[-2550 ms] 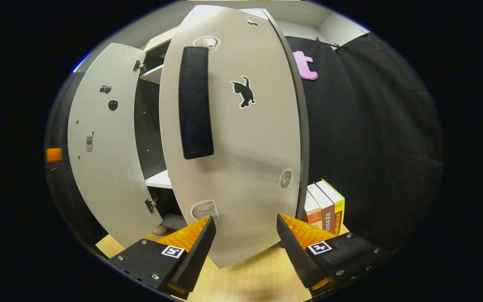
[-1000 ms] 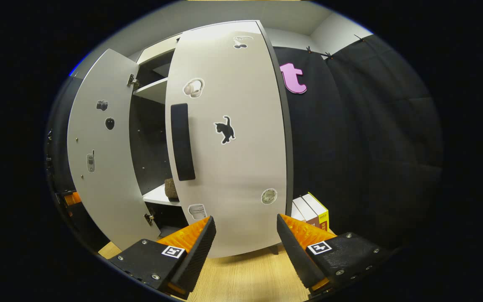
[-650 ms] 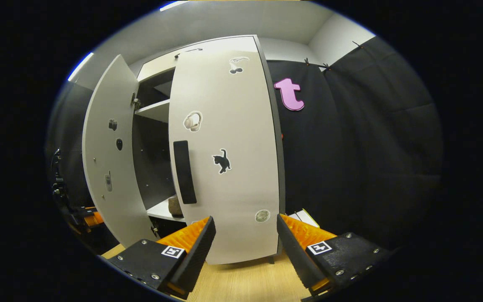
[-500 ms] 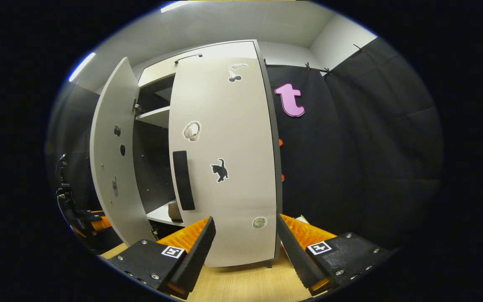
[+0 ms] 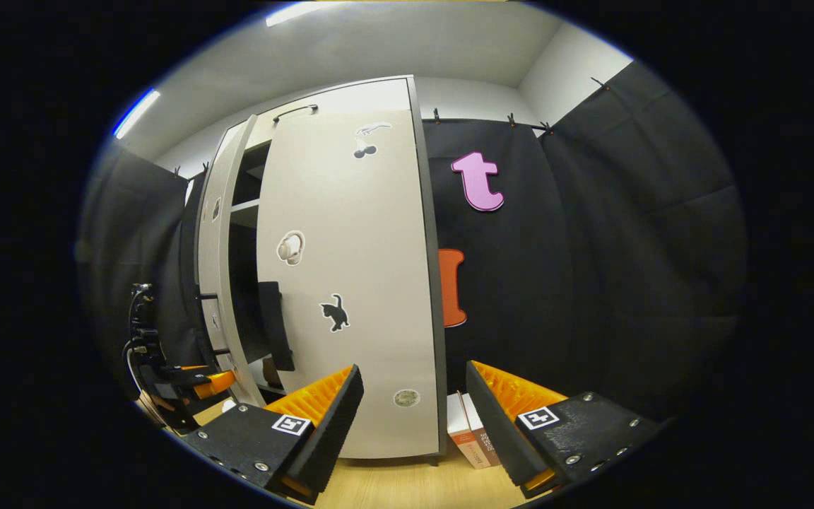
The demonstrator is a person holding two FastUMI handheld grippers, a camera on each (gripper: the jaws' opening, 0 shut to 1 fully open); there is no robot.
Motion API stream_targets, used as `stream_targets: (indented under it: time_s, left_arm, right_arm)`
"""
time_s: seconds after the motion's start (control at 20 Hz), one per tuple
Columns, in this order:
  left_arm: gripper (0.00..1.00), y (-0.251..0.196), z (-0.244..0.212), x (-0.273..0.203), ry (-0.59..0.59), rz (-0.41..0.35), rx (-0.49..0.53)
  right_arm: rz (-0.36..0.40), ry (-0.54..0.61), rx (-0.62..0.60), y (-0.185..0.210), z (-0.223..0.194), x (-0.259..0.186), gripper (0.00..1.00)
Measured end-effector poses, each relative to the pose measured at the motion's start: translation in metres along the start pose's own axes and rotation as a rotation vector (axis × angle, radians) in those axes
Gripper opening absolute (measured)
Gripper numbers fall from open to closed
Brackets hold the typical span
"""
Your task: Grab one shoe with the right hand and put it into the shoe cabinet, grab the other shoe with the left hand and put it into the shoe cabinet; then close the right door with the right hand and the left door with the left hand.
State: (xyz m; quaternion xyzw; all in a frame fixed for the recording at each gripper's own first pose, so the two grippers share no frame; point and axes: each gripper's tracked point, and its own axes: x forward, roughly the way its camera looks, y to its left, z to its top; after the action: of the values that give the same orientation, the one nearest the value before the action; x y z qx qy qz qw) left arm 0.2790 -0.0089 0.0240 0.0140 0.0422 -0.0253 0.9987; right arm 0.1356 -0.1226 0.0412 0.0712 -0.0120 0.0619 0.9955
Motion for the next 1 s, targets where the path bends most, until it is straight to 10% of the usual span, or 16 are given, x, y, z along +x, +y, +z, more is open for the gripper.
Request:
stream_targets:
  time_s: [1.0]
  left_arm:
    - [0.96,-0.011,0.05,-0.058,-0.038,0.067,0.106]
  right_arm:
    - [0.015,0.067,-0.04,0.0,-0.023,0.029,0.91]
